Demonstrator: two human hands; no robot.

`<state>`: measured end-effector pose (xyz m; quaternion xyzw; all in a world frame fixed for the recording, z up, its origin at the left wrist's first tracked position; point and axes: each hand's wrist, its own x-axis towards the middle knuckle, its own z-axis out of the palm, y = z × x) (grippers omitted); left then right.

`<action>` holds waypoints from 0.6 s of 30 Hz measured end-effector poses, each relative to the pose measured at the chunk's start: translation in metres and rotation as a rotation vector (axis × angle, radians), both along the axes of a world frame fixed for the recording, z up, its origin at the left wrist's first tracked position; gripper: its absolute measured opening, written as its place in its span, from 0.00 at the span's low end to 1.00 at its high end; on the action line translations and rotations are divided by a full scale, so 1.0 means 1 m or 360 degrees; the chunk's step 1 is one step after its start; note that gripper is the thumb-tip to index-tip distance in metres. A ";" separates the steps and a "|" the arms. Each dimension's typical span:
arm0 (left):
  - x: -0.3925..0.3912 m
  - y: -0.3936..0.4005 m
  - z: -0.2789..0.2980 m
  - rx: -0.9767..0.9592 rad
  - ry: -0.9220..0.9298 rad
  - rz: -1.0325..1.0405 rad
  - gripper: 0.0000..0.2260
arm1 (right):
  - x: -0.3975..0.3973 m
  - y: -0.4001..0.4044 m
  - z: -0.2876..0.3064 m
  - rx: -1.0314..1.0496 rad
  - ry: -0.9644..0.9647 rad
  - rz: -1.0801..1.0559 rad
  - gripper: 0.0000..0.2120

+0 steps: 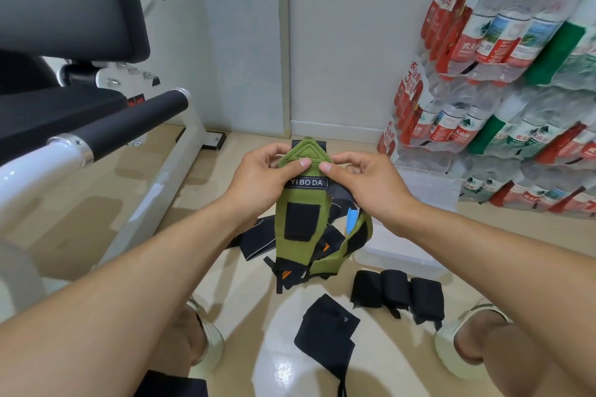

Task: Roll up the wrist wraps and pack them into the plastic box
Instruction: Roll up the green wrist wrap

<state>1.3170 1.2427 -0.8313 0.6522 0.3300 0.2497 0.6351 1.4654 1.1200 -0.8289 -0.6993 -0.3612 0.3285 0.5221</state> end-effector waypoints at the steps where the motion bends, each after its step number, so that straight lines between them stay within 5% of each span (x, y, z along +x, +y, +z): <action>1: 0.000 0.000 0.000 0.0005 0.0006 0.0001 0.07 | 0.000 0.000 0.000 -0.0002 0.0001 0.0000 0.08; 18: -0.001 -0.004 0.003 -0.0077 -0.0020 -0.0037 0.15 | -0.002 0.000 0.000 0.0045 0.0130 -0.0050 0.09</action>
